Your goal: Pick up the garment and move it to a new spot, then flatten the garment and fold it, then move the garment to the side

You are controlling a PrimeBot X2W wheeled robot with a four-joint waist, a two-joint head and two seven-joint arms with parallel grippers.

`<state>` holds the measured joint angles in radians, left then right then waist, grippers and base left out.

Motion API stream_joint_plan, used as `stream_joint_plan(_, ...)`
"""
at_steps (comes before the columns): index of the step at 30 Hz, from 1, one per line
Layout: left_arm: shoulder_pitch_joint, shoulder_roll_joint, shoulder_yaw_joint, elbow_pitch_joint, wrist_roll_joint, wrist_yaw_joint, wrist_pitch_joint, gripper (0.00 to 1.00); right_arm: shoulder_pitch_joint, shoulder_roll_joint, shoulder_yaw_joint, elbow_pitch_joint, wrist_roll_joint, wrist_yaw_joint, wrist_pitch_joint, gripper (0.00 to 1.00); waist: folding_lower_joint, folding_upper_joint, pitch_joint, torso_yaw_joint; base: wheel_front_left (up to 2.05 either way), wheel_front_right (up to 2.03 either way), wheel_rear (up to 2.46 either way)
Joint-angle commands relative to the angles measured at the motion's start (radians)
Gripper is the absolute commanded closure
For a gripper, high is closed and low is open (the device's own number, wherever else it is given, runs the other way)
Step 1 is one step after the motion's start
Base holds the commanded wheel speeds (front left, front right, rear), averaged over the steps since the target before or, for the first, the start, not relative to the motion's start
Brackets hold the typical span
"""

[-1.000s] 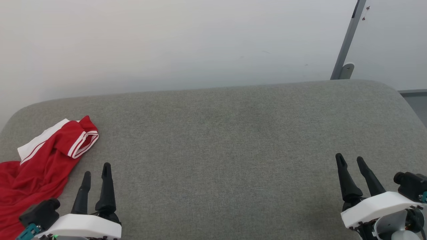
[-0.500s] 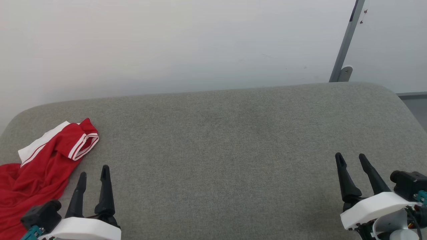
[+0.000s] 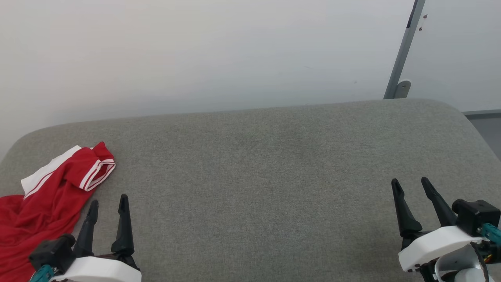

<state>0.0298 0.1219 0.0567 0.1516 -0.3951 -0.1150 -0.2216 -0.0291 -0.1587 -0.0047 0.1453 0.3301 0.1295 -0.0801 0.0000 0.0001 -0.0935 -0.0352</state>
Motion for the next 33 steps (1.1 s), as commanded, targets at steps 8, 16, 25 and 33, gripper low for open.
stream_joint_plan(8, 0.016, 0.010, -0.001, -0.002, 0.077, -0.008, -0.021, 0.00, 0.008, -0.010, 0.006, -0.009, -0.068, 0.002, -0.021, 0.00, 0.0000, -0.0001, -0.006, -0.002, 0.00, 0.00, 0.00)
stream_joint_plan(16, 0.021, 0.019, -0.008, -0.006, 0.137, -0.010, -0.036, 0.00, 0.009, -0.012, 0.007, -0.014, -0.123, 0.002, -0.040, 0.00, 0.0000, -0.0001, -0.010, -0.002, 0.00, 0.00, 0.00)
stream_joint_plan(25, 0.015, 0.031, -0.021, -0.002, 0.179, -0.013, -0.045, 0.00, 0.011, -0.010, 0.003, -0.015, -0.157, 0.001, -0.056, 0.00, 0.0000, -0.0001, -0.009, 0.002, 0.00, 0.00, 0.00)
stream_joint_plan(33, 0.004, 0.041, -0.031, 0.009, 0.192, -0.014, -0.044, 0.00, 0.010, -0.007, -0.003, -0.006, -0.159, 0.001, -0.069, 0.00, 0.0000, -0.0001, -0.010, 0.011, 0.00, 0.00, 0.00)
